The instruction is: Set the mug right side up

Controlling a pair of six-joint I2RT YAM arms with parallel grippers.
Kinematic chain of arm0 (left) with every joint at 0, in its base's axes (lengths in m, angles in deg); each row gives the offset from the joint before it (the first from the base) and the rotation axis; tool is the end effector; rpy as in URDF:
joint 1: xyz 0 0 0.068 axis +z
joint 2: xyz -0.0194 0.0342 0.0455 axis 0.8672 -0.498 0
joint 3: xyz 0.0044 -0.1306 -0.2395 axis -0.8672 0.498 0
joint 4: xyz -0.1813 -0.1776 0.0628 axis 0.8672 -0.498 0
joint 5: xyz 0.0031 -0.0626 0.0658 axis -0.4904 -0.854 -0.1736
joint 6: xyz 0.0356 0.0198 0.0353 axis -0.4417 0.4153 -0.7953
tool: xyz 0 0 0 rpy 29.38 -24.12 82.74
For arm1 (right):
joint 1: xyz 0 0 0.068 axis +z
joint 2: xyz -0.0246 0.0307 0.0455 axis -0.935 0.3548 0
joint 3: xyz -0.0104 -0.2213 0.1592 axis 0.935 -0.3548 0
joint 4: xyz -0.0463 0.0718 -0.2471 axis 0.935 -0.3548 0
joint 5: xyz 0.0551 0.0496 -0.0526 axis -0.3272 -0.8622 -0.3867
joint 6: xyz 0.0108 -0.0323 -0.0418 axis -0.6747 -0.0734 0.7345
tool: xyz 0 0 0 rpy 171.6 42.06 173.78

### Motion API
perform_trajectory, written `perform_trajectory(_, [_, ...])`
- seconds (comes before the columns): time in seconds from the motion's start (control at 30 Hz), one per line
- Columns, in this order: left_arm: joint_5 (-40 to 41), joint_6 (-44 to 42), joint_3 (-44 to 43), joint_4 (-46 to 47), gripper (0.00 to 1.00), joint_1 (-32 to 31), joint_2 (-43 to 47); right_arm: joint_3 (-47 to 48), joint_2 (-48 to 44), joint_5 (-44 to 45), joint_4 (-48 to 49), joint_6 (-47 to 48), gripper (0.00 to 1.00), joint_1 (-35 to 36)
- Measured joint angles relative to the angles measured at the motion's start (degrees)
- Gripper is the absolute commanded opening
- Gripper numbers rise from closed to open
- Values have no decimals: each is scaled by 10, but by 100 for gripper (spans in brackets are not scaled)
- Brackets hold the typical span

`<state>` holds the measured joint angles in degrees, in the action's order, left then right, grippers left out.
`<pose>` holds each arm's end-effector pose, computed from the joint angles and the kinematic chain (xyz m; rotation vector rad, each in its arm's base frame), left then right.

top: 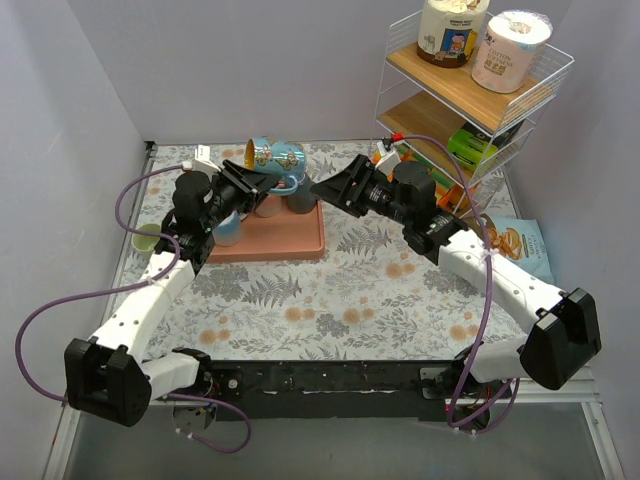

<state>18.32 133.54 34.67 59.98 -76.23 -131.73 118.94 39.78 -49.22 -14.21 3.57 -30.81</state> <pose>0.2607 -0.0867 0.3402 -1.2711 1.6347 -1.7686 0.2470 0.2052 0.3695 0.1747 1.8250 1.4596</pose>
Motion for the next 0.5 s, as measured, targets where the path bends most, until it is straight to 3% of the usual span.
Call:
perform_trajectory(0.23, [84,-96,-85,-225,0,2,51,0,-7,-7,-50,34,66,-43])
perform_trajectory(0.5, [204,-156,-109,-428,0,6,115,-1,-19,-28,-59,43,65,-84])
